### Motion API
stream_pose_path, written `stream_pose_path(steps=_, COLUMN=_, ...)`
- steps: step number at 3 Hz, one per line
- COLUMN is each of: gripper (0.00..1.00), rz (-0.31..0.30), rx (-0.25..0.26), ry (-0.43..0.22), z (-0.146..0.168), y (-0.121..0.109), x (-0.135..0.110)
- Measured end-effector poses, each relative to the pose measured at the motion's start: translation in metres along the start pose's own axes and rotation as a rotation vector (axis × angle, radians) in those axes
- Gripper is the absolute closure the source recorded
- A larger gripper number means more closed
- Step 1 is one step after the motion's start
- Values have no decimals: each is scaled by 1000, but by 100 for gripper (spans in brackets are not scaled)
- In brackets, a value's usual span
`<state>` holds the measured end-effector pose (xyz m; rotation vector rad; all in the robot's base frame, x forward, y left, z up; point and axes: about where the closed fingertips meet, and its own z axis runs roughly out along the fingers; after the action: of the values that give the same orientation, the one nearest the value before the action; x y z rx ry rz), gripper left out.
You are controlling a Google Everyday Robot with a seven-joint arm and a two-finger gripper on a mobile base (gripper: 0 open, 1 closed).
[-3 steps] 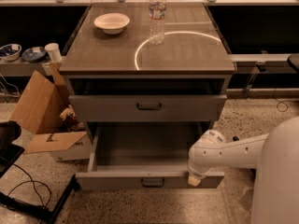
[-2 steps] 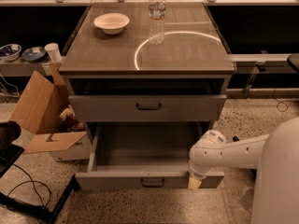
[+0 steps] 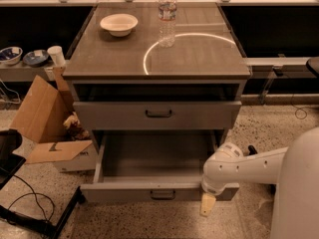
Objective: Open middle drawer
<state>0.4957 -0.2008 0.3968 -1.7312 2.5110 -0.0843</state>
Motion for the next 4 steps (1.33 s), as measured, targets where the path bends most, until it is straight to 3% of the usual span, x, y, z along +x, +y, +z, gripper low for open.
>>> stream_pose_path(steps=1, gripper=15, rz=-19, rx=-18, ry=-16, z=-5, y=33, x=13)
stream_pose_path(steps=2, gripper=46, rz=-62, rx=-57, ry=22, z=-16, y=85, x=33)
stream_pose_path(steps=4, gripper=93, rz=-62, rx=-57, ry=22, z=-27, y=82, x=32)
